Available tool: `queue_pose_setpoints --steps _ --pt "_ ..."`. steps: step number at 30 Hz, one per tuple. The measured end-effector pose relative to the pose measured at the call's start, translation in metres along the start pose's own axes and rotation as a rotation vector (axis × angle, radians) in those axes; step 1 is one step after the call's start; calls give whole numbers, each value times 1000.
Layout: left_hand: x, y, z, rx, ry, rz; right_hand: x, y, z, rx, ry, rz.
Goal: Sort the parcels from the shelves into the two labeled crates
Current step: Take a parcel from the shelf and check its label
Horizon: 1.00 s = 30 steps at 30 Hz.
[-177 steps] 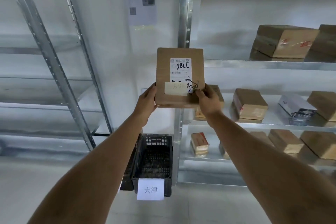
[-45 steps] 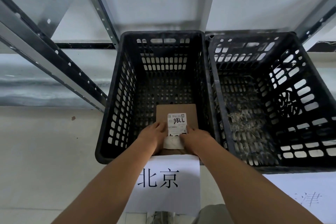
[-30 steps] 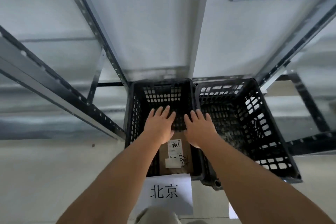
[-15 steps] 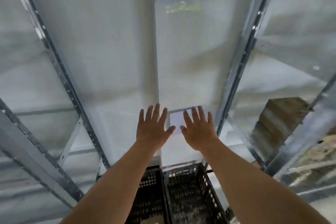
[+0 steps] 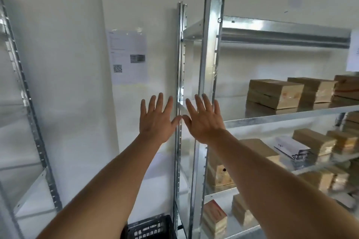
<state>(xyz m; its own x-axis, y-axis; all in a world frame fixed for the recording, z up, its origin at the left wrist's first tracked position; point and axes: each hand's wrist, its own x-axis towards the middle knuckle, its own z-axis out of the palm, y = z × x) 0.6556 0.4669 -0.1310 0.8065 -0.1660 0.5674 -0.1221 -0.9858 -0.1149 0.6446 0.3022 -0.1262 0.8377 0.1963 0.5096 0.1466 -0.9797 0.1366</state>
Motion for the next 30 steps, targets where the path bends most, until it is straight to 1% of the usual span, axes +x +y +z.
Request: queue_pose_setpoints --steps 3,6,9,13,16,18,24,30 --pt "9 55 -21 4 14 50 -20 60 -16 -13 -14 66" --pt "23 107 -27 -17 1 94 -33 118 -19 -21 -34 159" --pt "45 157 -19 -44 -2 130 -37 170 -10 -20 -32 223" --pt "86 224 9 -88 -15 170 -30 234 15 -26 -35 260" --pt "130 270 36 -131 -20 188 -6 285 37 -31 -51 280" --pt "164 295 52 -150 4 185 20 318 53 -30 -47 299" --pt "263 352 88 -211 25 161 99 401 82 21 -52 334" --pt "317 400 115 -187 -7 166 135 479 107 -13 -13 367"
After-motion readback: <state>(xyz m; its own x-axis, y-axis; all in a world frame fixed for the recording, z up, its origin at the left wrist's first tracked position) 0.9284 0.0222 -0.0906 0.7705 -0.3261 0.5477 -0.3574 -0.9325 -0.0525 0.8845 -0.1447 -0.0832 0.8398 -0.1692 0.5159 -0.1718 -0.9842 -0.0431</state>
